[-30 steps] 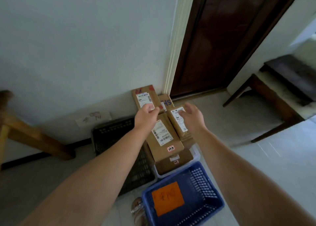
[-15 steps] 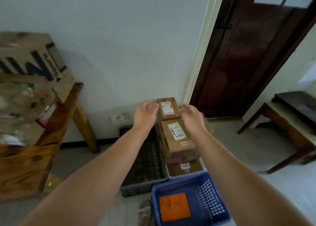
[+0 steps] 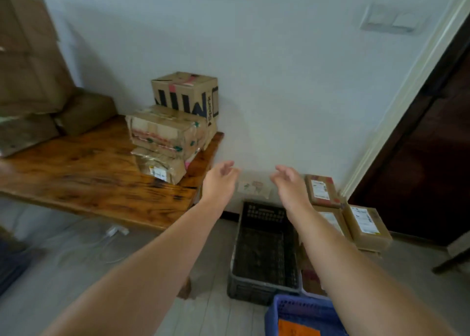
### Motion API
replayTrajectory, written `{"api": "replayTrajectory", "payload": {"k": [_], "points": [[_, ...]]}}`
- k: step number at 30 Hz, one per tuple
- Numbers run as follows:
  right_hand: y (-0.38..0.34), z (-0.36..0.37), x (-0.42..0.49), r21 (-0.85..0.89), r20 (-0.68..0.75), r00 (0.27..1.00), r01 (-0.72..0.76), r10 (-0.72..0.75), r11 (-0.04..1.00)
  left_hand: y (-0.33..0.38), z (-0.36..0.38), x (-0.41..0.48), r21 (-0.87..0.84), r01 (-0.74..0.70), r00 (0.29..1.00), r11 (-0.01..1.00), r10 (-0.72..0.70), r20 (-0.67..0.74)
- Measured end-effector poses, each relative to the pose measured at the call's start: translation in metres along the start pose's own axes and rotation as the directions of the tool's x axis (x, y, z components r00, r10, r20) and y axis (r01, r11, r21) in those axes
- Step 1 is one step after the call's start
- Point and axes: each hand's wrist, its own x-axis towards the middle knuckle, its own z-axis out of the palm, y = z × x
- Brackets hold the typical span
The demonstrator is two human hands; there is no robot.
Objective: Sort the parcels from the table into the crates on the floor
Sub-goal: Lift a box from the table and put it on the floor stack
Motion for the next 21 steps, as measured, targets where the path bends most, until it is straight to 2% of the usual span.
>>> {"api": "replayTrajectory", "payload": {"k": [7,11,16,21], "points": [[-0.048,0.111,-0.005,0.003,0.067,0.996,0.052,-0.052,0.999,-0.008,-0.116,0.028,0.000,0.011,0.990,1.000,-0.011,-0.137],[-0.069,0.187,-0.006,0.034,0.096,0.995,0.023,-0.026,0.999,-0.011,-0.194,0.066,0.057,-0.017,0.986,0.998,0.026,-0.166],[-0.080,0.251,0.008,0.067,0.038,0.999,-0.020,0.018,0.998,-0.030,-0.254,0.110,0.096,-0.017,0.988,0.995,0.032,-0.149],[-0.081,0.283,0.030,0.034,-0.031,0.993,-0.110,0.111,0.993,-0.049,-0.287,0.148,0.145,0.018,0.989,0.989,0.003,-0.145]]}}
